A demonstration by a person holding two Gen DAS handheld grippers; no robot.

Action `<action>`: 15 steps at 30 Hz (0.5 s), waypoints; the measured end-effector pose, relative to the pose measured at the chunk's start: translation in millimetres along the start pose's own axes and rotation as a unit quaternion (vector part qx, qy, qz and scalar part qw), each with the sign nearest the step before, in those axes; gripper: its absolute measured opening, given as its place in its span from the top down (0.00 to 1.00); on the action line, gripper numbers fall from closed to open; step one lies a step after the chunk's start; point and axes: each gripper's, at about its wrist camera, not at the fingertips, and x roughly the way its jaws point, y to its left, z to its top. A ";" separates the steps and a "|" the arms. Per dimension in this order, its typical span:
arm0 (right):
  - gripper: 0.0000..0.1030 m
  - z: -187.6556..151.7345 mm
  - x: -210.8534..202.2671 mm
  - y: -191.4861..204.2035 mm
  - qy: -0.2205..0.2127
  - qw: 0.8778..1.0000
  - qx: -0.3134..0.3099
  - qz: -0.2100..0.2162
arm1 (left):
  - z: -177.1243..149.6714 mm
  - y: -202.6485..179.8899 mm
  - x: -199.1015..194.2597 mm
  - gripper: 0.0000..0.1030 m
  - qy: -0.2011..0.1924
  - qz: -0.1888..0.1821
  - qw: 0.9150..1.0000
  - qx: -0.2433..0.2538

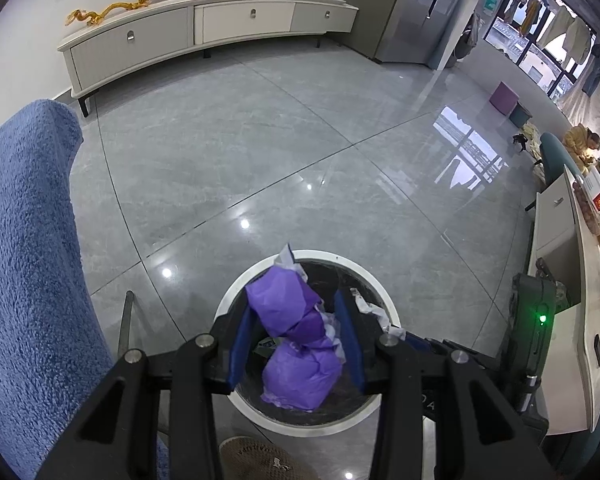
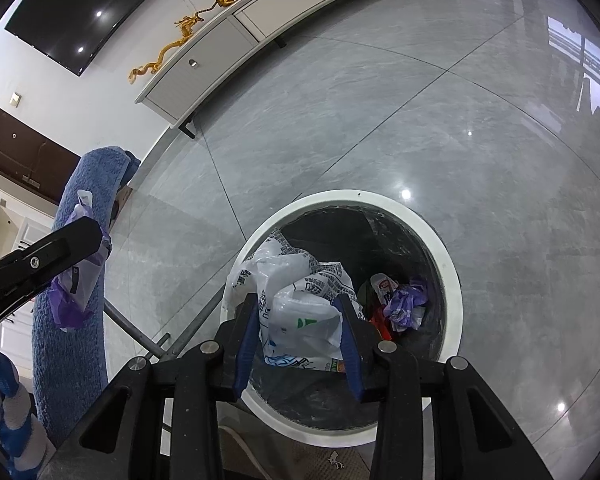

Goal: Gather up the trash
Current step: 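Open both tools over the bin to drop the purple wrapper and white bag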

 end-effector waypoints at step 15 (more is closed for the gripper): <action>0.61 -0.8 -1.1 -5.7 -0.002 1.000 0.013 0.004 | -2.0 1.7 2.5 0.57 0.004 -0.007 1.000 -0.009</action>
